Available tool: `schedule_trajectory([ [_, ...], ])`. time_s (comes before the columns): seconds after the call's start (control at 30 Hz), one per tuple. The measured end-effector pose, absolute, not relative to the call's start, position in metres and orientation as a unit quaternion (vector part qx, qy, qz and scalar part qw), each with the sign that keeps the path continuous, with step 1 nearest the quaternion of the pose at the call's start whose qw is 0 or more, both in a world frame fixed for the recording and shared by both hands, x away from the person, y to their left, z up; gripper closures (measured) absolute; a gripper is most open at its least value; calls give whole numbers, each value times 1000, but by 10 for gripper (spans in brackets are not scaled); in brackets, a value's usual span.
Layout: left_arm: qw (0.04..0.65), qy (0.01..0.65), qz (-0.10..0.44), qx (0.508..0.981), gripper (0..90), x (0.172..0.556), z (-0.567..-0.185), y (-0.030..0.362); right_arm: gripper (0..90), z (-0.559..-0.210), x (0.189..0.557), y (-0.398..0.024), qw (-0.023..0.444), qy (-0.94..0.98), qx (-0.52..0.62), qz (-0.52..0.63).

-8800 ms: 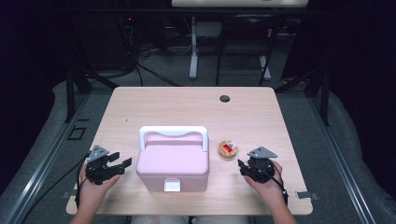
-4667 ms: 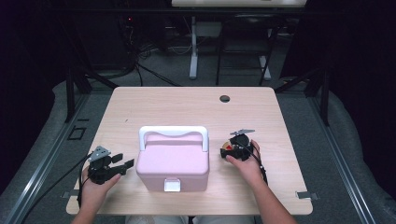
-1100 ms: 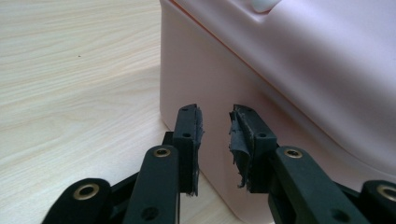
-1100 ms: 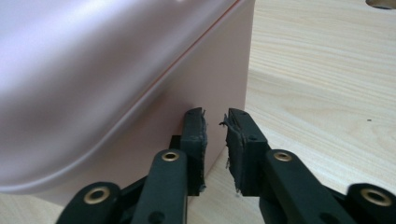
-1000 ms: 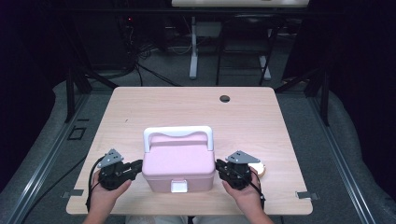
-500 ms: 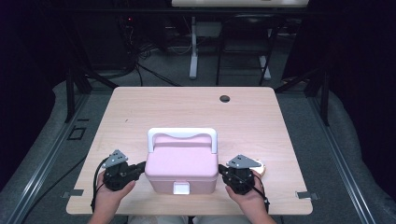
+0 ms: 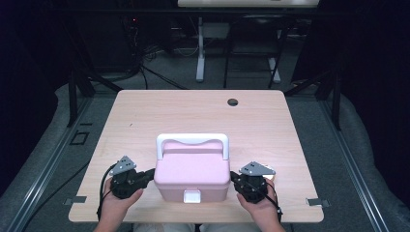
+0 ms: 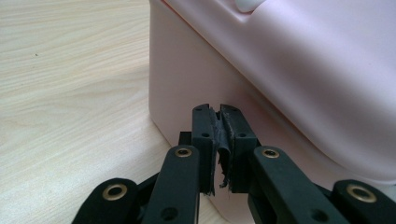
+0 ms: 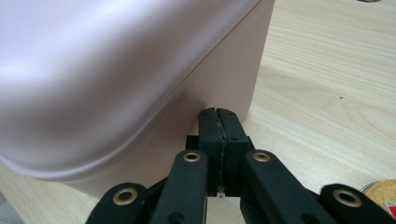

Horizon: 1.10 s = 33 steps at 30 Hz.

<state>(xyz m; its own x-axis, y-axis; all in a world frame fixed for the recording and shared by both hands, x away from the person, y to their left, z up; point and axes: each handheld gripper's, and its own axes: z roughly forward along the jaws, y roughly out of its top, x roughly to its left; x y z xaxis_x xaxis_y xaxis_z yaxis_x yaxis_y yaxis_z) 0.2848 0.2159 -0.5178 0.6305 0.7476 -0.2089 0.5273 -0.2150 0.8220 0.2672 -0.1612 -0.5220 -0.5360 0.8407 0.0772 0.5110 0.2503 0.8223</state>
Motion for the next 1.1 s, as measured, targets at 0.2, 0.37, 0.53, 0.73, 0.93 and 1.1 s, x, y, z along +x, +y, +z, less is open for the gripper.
schedule_trajectory([
  [0.2,474,416,111,768,837,286,-518,217,863,-522,267,-164,189,766,442,427],
  [0.37,482,427,94,759,717,289,-521,224,754,-520,272,-170,185,771,440,421],
  [0.53,467,423,106,769,626,290,-519,227,655,-519,275,-177,176,764,454,423],
  [0.73,467,432,104,765,567,293,-516,232,596,-514,280,-181,168,766,455,422],
  [0.93,460,430,98,771,549,299,-510,230,578,-508,286,-182,149,776,451,416],
  [1.1,454,430,96,775,543,302,-500,234,574,-504,290,-181,149,790,435,406],
])
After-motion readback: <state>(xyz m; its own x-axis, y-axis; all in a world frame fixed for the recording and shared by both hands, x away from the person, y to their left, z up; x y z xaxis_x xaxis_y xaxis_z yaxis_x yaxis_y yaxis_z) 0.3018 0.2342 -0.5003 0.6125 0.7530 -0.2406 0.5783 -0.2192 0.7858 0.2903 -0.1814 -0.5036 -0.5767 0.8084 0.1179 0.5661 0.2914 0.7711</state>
